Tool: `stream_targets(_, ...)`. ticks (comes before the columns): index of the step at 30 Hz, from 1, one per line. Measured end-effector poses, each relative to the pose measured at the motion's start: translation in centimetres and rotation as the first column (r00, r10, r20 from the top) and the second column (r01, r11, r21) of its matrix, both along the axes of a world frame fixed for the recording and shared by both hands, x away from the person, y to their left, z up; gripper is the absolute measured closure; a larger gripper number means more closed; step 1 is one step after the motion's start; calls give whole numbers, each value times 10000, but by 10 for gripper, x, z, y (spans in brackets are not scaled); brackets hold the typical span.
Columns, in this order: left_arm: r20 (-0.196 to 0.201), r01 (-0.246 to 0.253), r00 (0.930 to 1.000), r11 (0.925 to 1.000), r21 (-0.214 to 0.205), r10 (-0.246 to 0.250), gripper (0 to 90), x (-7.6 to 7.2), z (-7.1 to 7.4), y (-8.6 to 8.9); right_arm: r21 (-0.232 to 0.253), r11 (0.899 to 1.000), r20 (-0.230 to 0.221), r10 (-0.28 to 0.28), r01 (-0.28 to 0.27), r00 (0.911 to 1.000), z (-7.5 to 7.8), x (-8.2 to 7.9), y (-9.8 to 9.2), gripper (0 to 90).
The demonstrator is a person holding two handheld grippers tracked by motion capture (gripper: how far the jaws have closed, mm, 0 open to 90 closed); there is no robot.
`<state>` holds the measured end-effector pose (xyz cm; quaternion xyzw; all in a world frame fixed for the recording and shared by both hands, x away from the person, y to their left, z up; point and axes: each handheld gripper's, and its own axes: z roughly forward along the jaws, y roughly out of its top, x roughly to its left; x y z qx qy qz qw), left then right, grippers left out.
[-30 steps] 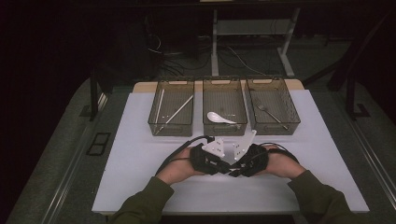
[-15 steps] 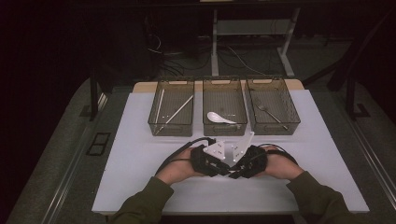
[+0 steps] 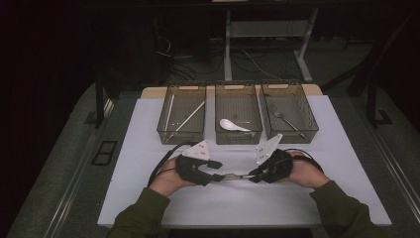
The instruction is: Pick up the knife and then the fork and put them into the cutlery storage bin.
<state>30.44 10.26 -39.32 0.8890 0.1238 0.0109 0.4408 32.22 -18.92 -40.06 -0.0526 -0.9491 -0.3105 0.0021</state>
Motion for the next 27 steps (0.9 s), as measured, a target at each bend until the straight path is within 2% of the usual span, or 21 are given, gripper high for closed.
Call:
stream_targets(3,-304,-576,9979,9981,-232,569,513,-5,-6,17,228,9994,203,-262,257,9995,7,1,-9,779)
stream_targets(9,-714,-992,9927,9949,-189,976,496,-15,-15,35,585,9958,548,-730,698,9958,22,5,-27,780)
stream_targets(14,-765,-1320,9886,9909,-279,1296,478,-20,-20,45,1027,9862,710,-1372,1296,9880,36,9,-45,780)
stream_targets(19,-998,-1923,9772,9804,-434,1873,445,-18,-24,54,1562,9636,667,-2295,2171,9710,46,18,-66,779)
stream_targets(20,-997,-1971,9763,9795,-412,1922,441,-17,-25,55,1681,9558,665,-2549,2410,9647,48,20,-71,780)
stream_targets(21,-1012,-2030,9750,9783,-410,1981,441,-17,-26,56,1793,9516,623,-2643,2497,9624,50,24,-76,780)
stream_targets(24,-979,-2150,9727,9759,-368,2106,430,-15,-28,57,2150,9259,535,-3287,3106,9429,56,32,-93,779)
stream_targets(27,-1011,-2275,9696,9730,-390,2226,415,-14,-29,58,2353,8979,398,-3913,3720,9194,62,41,-110,779)
